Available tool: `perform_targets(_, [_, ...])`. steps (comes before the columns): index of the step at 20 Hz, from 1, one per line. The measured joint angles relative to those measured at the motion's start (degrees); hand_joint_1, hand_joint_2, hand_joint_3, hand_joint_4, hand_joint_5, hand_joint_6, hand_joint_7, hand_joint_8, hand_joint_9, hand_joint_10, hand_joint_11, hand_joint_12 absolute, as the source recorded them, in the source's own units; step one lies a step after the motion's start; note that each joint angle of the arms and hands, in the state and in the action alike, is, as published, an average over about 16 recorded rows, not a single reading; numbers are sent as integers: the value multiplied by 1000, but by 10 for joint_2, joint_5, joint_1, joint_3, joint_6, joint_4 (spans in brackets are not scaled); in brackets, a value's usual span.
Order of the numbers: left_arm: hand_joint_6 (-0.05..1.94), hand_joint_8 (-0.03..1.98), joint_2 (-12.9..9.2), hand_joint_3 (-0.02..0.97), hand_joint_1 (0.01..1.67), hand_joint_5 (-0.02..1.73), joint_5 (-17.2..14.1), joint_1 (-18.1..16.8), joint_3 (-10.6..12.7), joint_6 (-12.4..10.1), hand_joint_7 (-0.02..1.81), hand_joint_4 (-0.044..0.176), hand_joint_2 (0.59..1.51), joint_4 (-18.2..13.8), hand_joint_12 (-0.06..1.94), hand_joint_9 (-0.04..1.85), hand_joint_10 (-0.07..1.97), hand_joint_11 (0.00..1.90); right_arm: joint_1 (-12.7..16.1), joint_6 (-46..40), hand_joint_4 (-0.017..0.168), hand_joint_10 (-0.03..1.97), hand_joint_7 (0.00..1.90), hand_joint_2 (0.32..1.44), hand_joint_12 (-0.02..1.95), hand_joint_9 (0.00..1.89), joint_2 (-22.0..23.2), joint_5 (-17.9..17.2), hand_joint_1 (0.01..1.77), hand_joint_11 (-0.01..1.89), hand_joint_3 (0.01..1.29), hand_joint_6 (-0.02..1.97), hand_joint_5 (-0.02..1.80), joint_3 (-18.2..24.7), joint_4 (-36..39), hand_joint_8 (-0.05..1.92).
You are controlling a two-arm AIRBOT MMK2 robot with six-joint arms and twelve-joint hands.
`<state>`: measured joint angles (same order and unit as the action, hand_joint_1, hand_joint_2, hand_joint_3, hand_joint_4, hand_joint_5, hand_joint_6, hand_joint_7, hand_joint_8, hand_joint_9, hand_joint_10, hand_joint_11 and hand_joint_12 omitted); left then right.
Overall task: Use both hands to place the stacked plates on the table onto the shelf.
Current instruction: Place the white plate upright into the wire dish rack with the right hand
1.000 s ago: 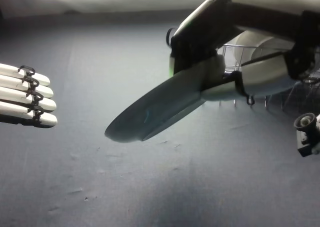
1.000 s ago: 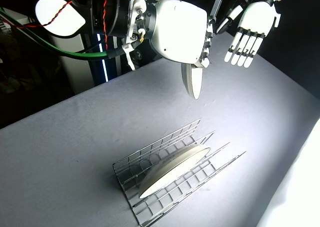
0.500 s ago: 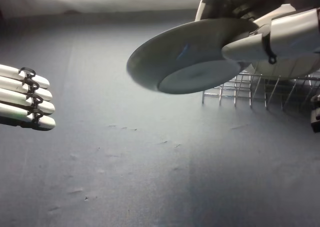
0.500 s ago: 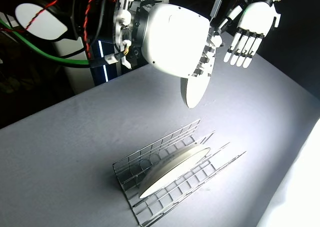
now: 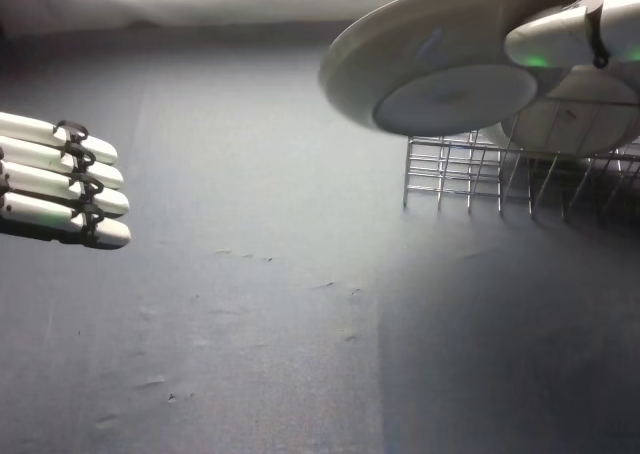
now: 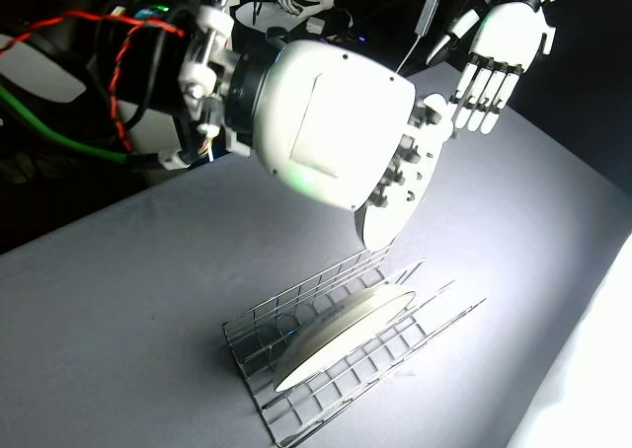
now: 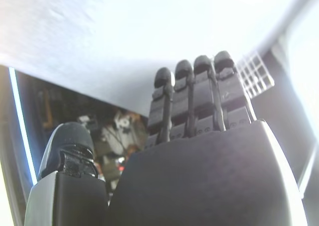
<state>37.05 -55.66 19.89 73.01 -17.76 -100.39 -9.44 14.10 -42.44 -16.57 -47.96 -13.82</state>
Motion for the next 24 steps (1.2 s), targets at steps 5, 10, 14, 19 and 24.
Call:
perform_targets(5, [20, 7, 3, 15, 15, 146, -2, -11, -7, -2, 111, 6, 1187, -8, 19, 57, 15, 22, -3, 0, -8, 1025, 1037, 1039, 1033, 987, 4, 0, 1440, 876, 14, 956, 816, -18, -16, 805])
perform_targets(10, [20, 6, 5, 15, 15, 141, -3, -16, -14, -3, 110, 6, 1187, -16, 3, 52, 15, 24, -13, -1, -8, 1058, 1014, 1038, 1062, 977, 6, 2, 1440, 853, 14, 945, 823, -31, -28, 853])
perform_targets(14, [20, 6, 6, 15, 15, 146, -3, -17, -19, -3, 116, 7, 1187, -19, -1, 56, 15, 24, -27, -1, -8, 1061, 1009, 1038, 1066, 978, 6, 0, 1437, 853, 14, 937, 828, -43, -30, 853])
perform_targets(19, [19, 6, 7, 15, 15, 150, -3, -17, -22, -4, 123, 7, 1187, -21, -1, 59, 15, 24, -53, -2, -8, 1079, 992, 1038, 1080, 976, 6, -5, 1426, 842, 14, 935, 830, -60, -5, 881])
perform_targets(24, [19, 6, 7, 14, 15, 150, -3, -17, -23, -4, 119, 7, 1188, -22, -1, 53, 15, 22, -76, -3, -8, 1089, 994, 1038, 1082, 977, 7, -14, 1410, 835, 14, 935, 830, -75, 57, 871])
